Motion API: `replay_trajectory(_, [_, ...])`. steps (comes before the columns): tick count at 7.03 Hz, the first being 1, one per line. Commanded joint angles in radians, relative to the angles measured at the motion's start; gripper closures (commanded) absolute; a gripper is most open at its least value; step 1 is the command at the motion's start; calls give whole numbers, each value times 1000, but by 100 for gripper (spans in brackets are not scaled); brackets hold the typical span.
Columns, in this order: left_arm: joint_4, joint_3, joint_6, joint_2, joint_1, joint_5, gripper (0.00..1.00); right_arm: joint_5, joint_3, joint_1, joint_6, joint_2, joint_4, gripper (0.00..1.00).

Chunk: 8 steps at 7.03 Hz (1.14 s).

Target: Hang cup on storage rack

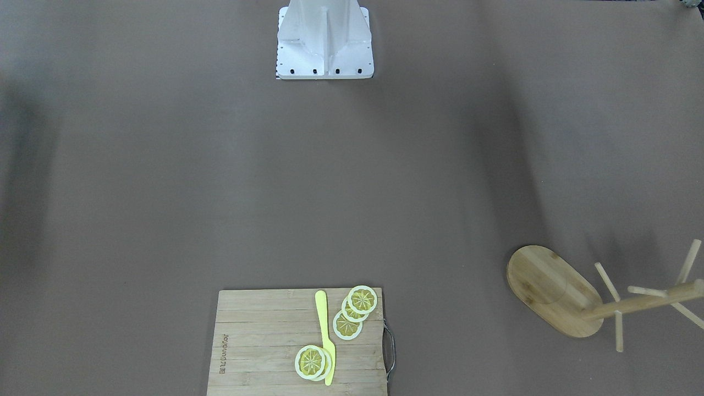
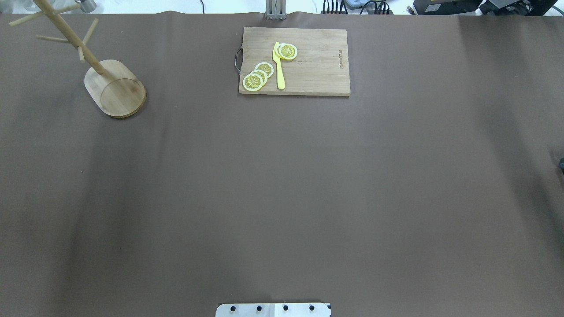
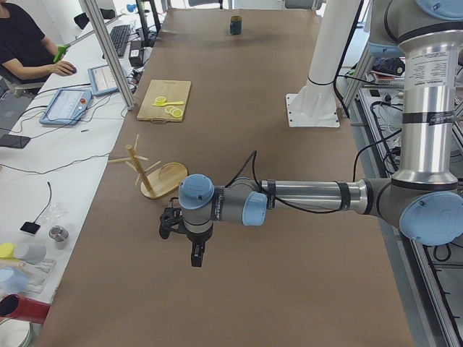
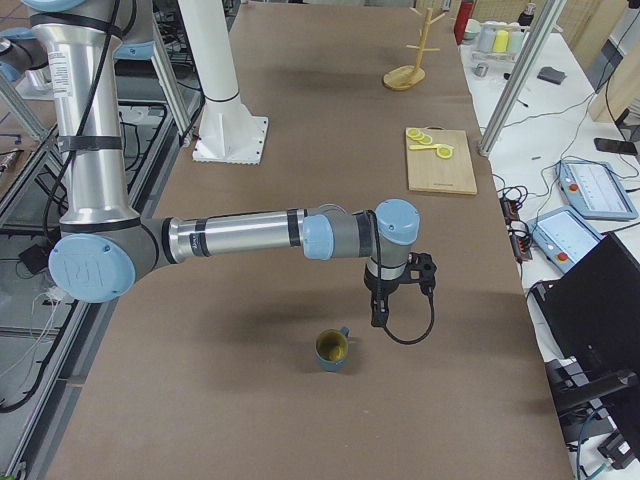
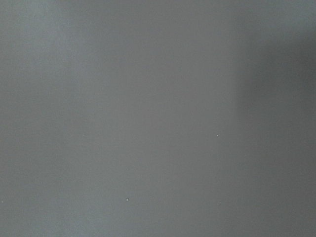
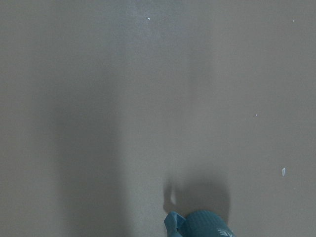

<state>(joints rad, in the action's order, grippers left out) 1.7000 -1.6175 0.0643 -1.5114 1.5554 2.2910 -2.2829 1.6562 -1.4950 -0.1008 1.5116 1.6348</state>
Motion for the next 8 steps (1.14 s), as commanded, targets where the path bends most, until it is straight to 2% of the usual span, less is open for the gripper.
replay_trajectory(1, [3,-4,-1,0,0,-1,2,-1,2,-1,12,8,0,0])
replay_trajectory(2, [3,-4,-1,0,0,1,2,-1,2,-4,59,48,-6,0])
replay_trajectory(3, [3,-2,0,0,0,1,2,-1,1,-34,105,105,-82,0])
replay_trajectory(4, [3,-4,0,0,0,1,2,-15,4,-62,96,171,-148,0])
replay_trajectory(5, [3,-2,0,-1,0,2,2,-35,-1,-91,83,194,-151,0])
replay_trajectory(7, [4,-4,0,-3,0,4,2,-66,-4,-102,-203,226,-158,0])
replay_trajectory(8, [4,-4,0,-4,0,4,2,-67,-36,-102,-245,226,-156,0])
